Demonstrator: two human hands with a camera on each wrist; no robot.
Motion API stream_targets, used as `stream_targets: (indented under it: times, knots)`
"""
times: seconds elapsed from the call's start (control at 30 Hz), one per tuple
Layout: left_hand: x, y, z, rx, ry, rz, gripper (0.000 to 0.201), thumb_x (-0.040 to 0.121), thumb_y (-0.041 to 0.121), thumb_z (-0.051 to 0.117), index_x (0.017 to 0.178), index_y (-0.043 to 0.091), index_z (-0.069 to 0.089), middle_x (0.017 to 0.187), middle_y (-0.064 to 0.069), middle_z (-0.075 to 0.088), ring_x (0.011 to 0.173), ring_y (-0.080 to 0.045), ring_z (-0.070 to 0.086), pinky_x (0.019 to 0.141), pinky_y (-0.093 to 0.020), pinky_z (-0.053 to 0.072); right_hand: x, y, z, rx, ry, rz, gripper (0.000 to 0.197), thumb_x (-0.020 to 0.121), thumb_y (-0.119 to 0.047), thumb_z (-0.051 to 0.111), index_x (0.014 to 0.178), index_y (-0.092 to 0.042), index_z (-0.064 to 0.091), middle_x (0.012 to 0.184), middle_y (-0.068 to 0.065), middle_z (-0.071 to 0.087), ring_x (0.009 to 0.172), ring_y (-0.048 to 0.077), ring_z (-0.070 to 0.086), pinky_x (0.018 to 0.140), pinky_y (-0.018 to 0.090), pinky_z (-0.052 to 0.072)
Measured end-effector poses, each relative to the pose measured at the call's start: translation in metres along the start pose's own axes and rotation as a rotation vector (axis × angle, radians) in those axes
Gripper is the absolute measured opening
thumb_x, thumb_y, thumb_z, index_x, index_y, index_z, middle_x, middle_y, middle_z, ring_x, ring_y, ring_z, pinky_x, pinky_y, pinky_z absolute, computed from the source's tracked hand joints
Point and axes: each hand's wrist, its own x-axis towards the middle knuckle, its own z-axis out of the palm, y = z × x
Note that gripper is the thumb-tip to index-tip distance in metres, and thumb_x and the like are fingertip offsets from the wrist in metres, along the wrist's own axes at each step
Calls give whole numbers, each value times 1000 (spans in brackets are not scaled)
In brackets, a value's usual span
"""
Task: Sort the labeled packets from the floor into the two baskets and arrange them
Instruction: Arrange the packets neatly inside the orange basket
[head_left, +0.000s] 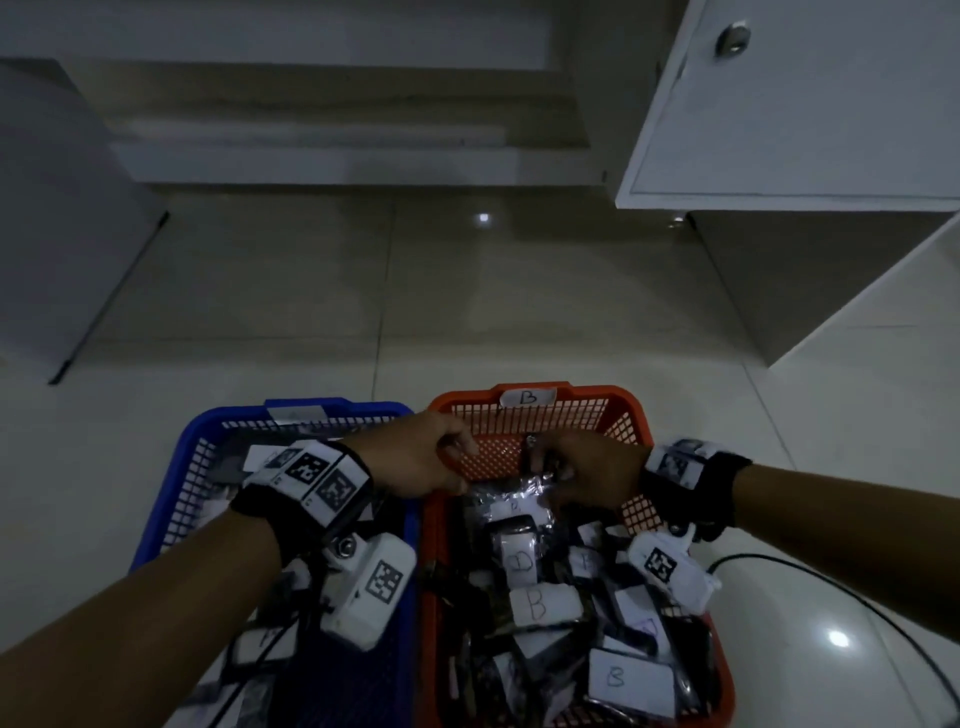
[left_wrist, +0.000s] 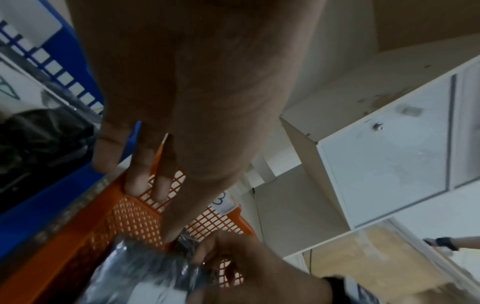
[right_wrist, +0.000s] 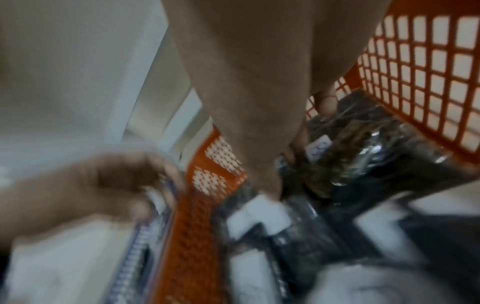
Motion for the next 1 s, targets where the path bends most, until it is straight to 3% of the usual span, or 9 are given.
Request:
stream_targets:
  times: [0.13,0.2,0.3,0.43,0.57,0.63,0.73,0.87,1.0]
  knots:
    - [-9,1,5,-1,-9,28,37,85,29,77,118,32,61,113,15,62,96,1,58,78,-16,48,-6,4,-15,326,165,76,14,92,-7,67,105,-12,64,99,0,73,71,6,69,65,22,54]
    - [-12,3,9,-2,-35,24,36,86,28,76,119,31,61,114,15,62,93,3,57,74,-13,47,-6,7,-13,420,284,169,18,93,-2,63,108,-13,66,95,6,75,63,13,71,57,28,57]
    - [-14,9,9,-17,-42,5,37,87,30,75,121,30,61,117,13,62,99,0,58,79,-14,48,2,7,-4,501,369,254,19,92,0,64,105,-12,70,88,14,75,62,25,69,60,36,59]
    - [-15,14,6,-56,-14,-33,36,88,33,73,121,31,61,118,14,61,104,-1,57,82,-17,47,12,-1,6,762,416,375,10,84,1,75,90,-3,68,85,20,73,68,30,67,68,46,61]
    - [-21,14,7,-41,-8,-57,35,88,41,72,120,35,61,118,16,61,110,-3,57,89,-20,47,20,-1,8,865,489,464,15,81,-4,81,80,-4,66,82,20,75,60,29,68,67,49,62]
    - [-24,13,8,-40,-13,-68,35,87,43,72,119,35,61,118,16,61,111,-4,57,94,-22,48,19,4,4,773,483,440,11,84,-9,79,83,-2,71,78,14,75,62,26,72,65,41,63]
    - [-27,9,9,-63,-20,-77,35,87,40,73,119,32,61,116,12,62,111,-6,58,96,-25,50,9,15,-11,136,420,232,12,91,-12,67,81,-10,73,74,-1,71,64,13,68,61,16,53]
    - [-27,7,11,-82,-25,-87,33,86,39,73,117,31,62,112,11,66,108,-6,61,97,-27,51,-17,16,-19,-323,-51,33,15,94,-25,62,99,-16,72,92,-1,72,80,16,68,73,32,59]
    - [-25,14,12,-87,-55,-92,33,88,39,71,118,32,61,113,11,66,106,-4,61,93,-26,52,-27,17,-8,-437,-150,12,24,86,-33,73,105,-18,71,103,-1,68,92,17,65,82,36,58]
